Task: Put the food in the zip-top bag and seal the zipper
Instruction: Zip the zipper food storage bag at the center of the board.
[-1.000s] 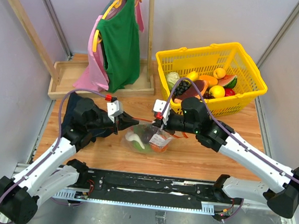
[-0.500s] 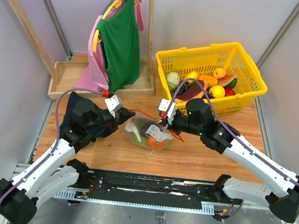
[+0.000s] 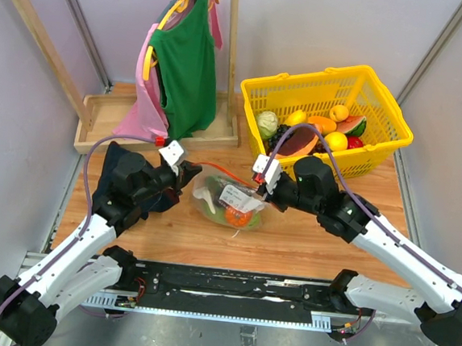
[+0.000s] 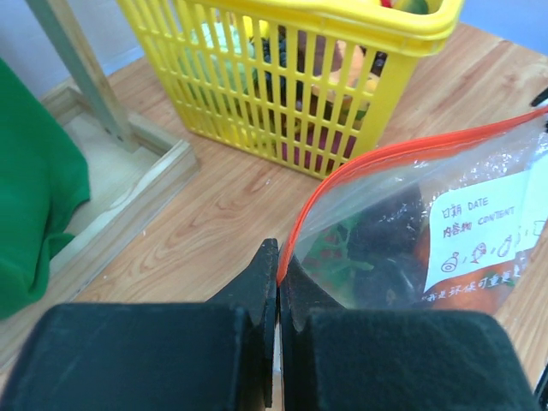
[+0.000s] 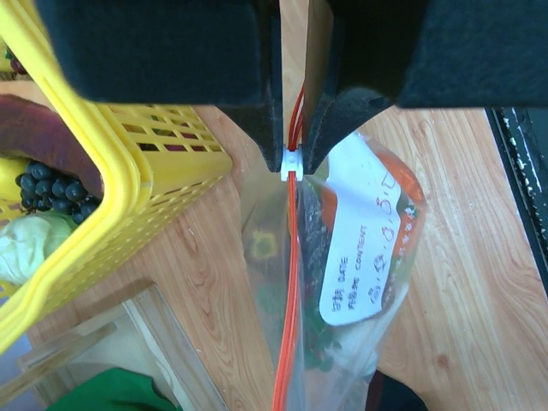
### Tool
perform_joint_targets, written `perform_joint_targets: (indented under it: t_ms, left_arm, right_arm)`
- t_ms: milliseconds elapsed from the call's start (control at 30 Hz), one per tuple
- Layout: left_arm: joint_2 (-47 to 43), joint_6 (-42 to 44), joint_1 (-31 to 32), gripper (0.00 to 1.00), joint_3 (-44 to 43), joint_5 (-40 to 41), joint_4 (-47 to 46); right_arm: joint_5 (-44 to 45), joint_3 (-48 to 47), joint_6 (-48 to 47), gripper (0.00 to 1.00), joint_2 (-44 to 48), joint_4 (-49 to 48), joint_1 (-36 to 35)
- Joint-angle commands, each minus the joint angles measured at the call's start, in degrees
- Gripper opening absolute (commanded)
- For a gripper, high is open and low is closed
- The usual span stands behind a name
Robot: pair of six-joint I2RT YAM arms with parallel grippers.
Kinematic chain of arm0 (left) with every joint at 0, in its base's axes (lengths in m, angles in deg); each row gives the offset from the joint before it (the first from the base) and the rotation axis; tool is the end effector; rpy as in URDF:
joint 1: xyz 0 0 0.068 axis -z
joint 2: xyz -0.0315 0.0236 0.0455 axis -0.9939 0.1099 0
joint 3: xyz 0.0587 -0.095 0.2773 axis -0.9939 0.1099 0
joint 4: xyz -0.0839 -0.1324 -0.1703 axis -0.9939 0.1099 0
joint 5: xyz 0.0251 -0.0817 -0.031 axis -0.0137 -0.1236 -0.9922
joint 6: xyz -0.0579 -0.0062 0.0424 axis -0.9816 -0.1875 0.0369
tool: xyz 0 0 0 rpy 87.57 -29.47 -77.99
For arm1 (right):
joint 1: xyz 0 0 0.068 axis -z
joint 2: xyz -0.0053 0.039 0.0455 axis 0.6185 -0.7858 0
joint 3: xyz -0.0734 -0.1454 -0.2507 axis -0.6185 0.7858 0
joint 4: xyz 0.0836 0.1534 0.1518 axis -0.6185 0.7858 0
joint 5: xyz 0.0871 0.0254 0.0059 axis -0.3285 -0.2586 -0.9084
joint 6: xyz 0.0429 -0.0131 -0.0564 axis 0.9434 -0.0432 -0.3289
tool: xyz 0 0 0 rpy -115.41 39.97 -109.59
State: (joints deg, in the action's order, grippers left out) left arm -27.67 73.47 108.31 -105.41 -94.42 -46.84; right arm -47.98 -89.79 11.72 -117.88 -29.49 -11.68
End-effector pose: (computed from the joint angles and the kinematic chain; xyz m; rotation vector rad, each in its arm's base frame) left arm 0.1383 -0.0876 0.3154 0.7253 1.5590 -0.5603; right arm 0.1226 0.1613 0.3670 -1.2351 1.5826 0.5117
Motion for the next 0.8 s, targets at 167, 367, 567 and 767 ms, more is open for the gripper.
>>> perform_joint_targets:
  t_ms: [167, 367, 567, 767]
  left_arm:
    - [0.4, 0.1, -0.6, 0.0, -2.4, 14.3, 0.5]
    - [0.5, 0.0, -0.7, 0.0, -2.5, 17.5, 1.1]
    - [0.9, 0.0, -0.8, 0.01, -2.6, 17.6, 1.1]
    - [1.2, -0.3, -0.8, 0.0, -2.4, 15.4, 0.7]
  right_arm:
    - [7.9, 0.4, 0.8, 0.01, 3.0, 7.3, 1.7]
    - [11.7, 0.3, 1.2, 0.01, 4.2, 9.1, 2.2]
    - [16.2, 1.2, 2.2, 0.01, 5.2, 7.7, 3.6]
    - [12.3, 1.7, 3.2, 0.01, 4.5, 4.1, 3.6]
